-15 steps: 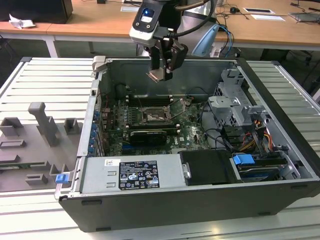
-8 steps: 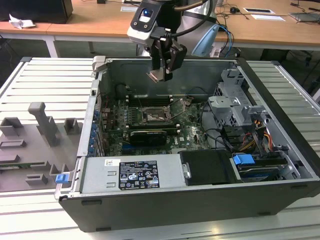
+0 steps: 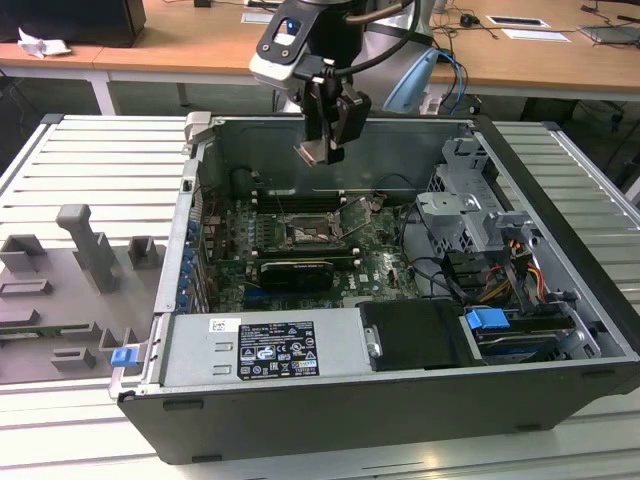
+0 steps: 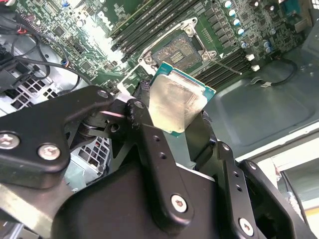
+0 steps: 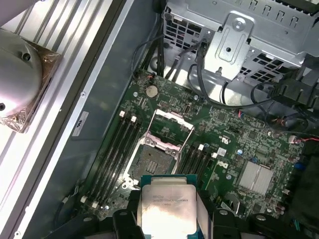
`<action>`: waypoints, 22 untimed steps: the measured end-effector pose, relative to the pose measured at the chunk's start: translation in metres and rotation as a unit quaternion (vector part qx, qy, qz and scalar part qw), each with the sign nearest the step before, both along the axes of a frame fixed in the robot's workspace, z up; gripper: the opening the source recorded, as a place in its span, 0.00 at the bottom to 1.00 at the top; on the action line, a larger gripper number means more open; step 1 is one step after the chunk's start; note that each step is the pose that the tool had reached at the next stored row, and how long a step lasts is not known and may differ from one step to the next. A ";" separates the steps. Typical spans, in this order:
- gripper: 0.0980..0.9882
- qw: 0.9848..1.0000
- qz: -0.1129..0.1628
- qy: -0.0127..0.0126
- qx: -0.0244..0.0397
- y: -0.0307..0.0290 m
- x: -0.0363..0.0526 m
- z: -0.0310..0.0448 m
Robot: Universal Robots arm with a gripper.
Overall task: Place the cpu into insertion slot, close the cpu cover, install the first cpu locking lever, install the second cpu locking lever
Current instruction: 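Place the cpu into insertion slot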
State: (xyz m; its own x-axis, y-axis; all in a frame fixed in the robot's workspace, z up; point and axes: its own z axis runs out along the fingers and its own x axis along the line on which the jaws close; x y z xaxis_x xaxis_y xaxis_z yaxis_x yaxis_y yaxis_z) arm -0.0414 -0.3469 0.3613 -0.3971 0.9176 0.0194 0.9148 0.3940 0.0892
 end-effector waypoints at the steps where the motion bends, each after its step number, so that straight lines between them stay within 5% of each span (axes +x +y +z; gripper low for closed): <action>1: 0.48 1.000 0.000 0.000 0.000 0.0000 0.0000 -0.0004; 22: 0.48 1.000 -0.030 0.000 0.000 0.0000 0.0000 -0.0042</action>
